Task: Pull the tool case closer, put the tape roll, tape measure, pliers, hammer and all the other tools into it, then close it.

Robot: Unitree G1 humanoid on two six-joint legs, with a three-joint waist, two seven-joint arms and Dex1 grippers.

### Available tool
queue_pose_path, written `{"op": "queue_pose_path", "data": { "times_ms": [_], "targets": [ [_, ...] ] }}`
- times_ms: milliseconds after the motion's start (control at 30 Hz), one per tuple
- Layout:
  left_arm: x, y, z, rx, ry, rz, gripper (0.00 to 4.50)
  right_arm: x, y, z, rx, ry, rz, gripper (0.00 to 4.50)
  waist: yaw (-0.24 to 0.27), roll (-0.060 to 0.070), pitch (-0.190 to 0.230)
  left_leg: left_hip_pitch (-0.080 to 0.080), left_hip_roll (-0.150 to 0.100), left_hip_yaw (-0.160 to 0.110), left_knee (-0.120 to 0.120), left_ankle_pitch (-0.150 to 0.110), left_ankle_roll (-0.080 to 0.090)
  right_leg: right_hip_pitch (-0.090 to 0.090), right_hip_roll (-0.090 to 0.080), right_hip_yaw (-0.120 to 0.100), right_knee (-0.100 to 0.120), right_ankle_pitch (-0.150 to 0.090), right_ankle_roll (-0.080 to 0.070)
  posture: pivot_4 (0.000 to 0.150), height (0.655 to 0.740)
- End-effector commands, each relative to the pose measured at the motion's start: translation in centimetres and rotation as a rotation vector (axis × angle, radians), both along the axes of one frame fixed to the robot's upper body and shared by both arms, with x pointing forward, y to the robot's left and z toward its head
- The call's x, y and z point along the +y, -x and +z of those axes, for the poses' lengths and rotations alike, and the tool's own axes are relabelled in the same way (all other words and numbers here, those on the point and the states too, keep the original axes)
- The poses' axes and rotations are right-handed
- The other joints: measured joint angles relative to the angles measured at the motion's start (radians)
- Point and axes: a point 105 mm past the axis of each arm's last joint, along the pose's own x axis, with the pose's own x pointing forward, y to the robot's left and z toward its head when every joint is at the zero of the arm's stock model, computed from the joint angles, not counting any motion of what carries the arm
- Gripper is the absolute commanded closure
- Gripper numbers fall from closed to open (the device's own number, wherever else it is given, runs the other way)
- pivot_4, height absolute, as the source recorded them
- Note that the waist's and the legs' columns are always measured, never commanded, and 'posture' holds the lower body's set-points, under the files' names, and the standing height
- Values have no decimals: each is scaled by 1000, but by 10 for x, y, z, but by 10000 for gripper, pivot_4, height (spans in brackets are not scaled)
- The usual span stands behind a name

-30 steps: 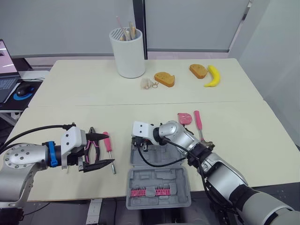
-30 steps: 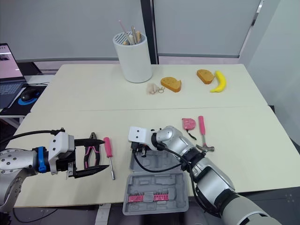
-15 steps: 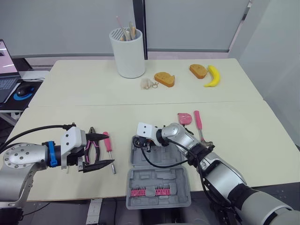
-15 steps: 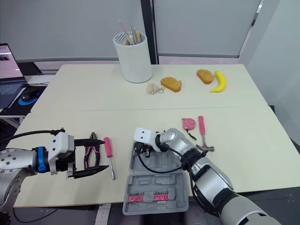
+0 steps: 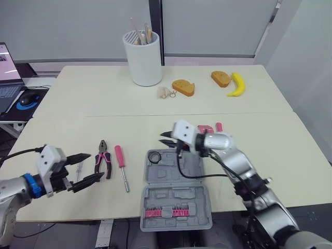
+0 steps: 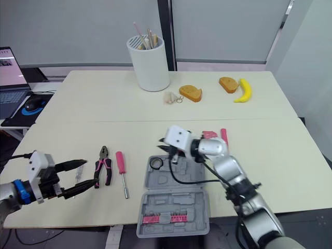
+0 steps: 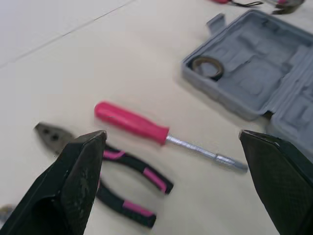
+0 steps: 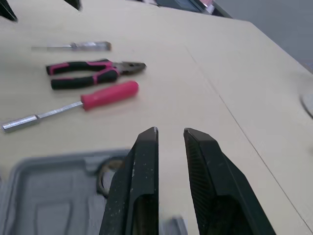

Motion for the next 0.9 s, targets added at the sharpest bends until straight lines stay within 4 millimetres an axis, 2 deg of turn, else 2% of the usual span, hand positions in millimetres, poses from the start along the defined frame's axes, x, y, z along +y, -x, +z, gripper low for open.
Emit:
{"op": "queue_pose_path", "data": {
  "times_ms": [33, 200, 367, 400, 600, 767, 867, 900],
  "targets": [
    [36, 8, 4, -63, -23, 170, 0, -42, 12, 24, -77, -45, -143, 36238, 2, 0, 0, 0, 0, 0, 0, 0, 0, 0, 0, 0, 0, 0, 0, 1500, 7400],
    [74, 30, -9, -29, -22, 345, 0, -121, 42, 12, -23, 20, -373, 36238, 2, -1, -1, 0, 0, 0, -1, 0, 0, 1, 0, -1, -3, 0, 0, 1500, 7400],
    [89, 43, -22, 22, -20, 405, 0, -188, 63, -2, 67, 59, -584, 36238, 2, -3, -2, 1, 1, 1, -1, 0, 0, 3, 0, -1, -6, 0, 0, 1500, 7400],
    [91, 44, -23, 28, -13, 412, 0, -197, 68, -5, 89, 59, -610, 34337, 2, -3, -2, 2, 1, 1, -1, 0, 0, 4, 0, -1, -7, 0, 0, 1500, 7400],
    [85, 47, -31, 69, 4, 394, 0, -222, 87, -15, 162, 100, -649, 22475, 1, -3, -2, 2, 2, 2, -1, 0, 0, 4, 0, -1, -7, -1, 0, 1500, 7400],
    [82, 45, -34, 76, 7, 399, 0, -221, 89, -20, 190, 112, -629, 10358, 1, -3, -2, 2, 2, 2, -1, 0, 0, 4, 0, -1, -7, -1, -1, 1500, 7400],
    [78, 46, -34, 80, 9, 389, 0, -218, 87, -22, 189, 108, -618, 268, 2, -4, -2, 2, 2, 2, -1, 0, 0, 4, 0, -1, -7, -1, -1, 1500, 7400],
    [77, 46, -34, 80, 8, 386, 0, -217, 86, -22, 189, 107, -614, 268, 2, -4, -2, 2, 2, 2, -1, 0, 0, 4, 0, -1, -7, -1, -1, 1500, 7400]
  ]
}}
